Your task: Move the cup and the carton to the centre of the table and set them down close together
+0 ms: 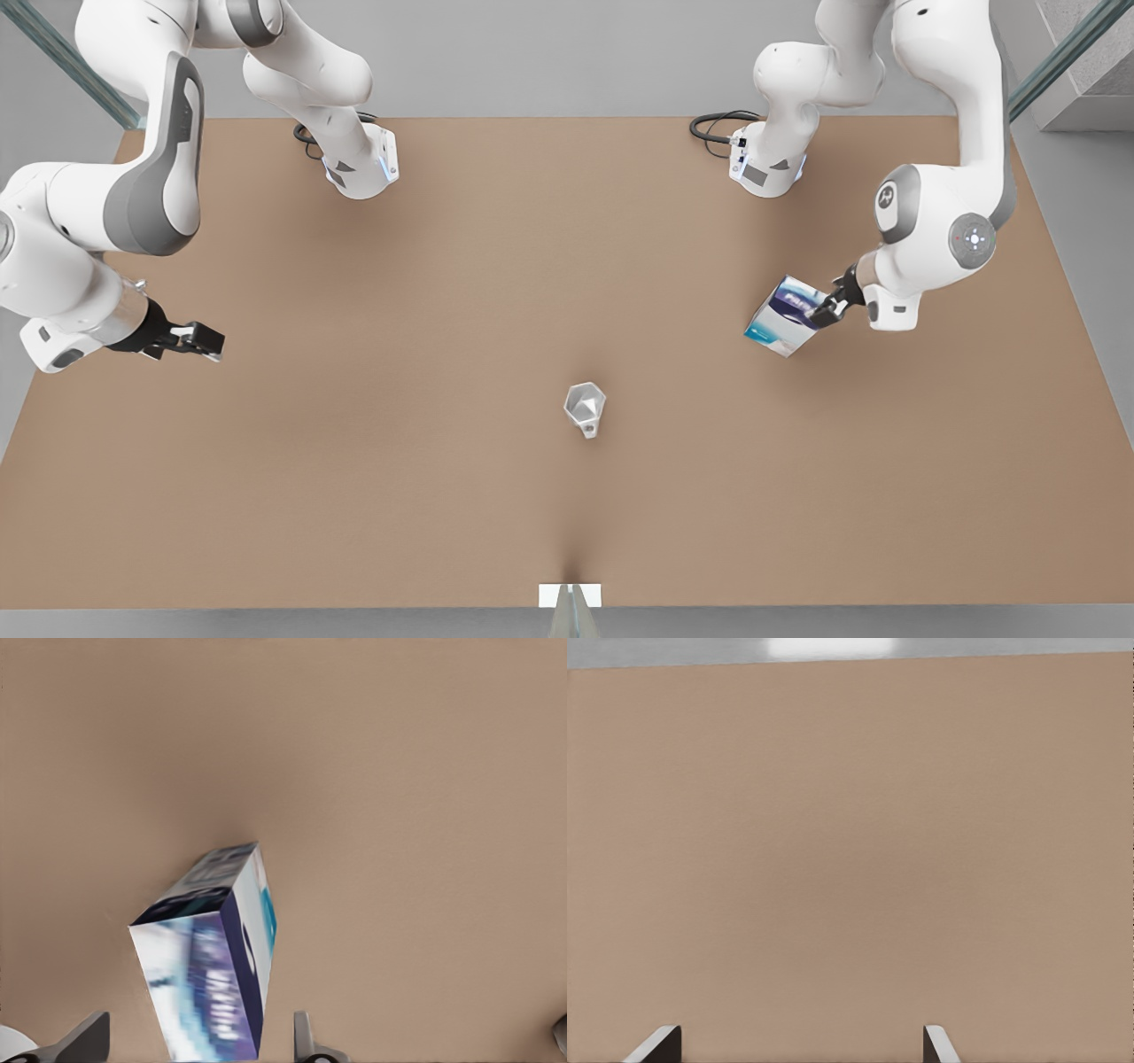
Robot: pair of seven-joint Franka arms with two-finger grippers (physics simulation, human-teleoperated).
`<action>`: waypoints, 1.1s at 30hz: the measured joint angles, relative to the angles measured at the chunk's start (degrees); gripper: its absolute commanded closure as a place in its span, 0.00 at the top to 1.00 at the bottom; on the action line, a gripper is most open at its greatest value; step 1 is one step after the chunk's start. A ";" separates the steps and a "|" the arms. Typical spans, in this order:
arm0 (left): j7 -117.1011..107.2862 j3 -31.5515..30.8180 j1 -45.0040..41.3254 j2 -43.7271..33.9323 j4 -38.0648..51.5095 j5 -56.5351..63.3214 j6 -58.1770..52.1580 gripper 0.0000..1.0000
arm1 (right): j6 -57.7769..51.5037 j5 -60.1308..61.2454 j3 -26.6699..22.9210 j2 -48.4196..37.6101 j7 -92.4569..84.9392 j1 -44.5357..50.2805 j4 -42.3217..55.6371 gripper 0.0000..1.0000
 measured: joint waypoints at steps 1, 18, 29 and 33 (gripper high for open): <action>0.00 -0.01 0.89 -0.57 -1.27 0.00 0.67 1.00 | -0.01 -0.08 0.00 0.08 -0.26 -0.07 0.05 1.00; -7.91 -0.35 -0.68 -0.36 -8.73 -0.46 8.13 1.00 | -0.71 -0.09 -0.26 3.42 -0.13 -0.26 4.32 1.00; -7.82 -0.64 -0.62 4.13 -9.96 -0.63 12.11 1.00 | -0.89 -0.26 -0.26 3.34 -0.18 -0.25 4.39 1.00; -7.73 -0.80 -0.69 4.17 -9.94 -0.70 12.11 0.60 | -0.89 -0.26 -0.26 3.34 -0.15 -0.17 4.39 1.00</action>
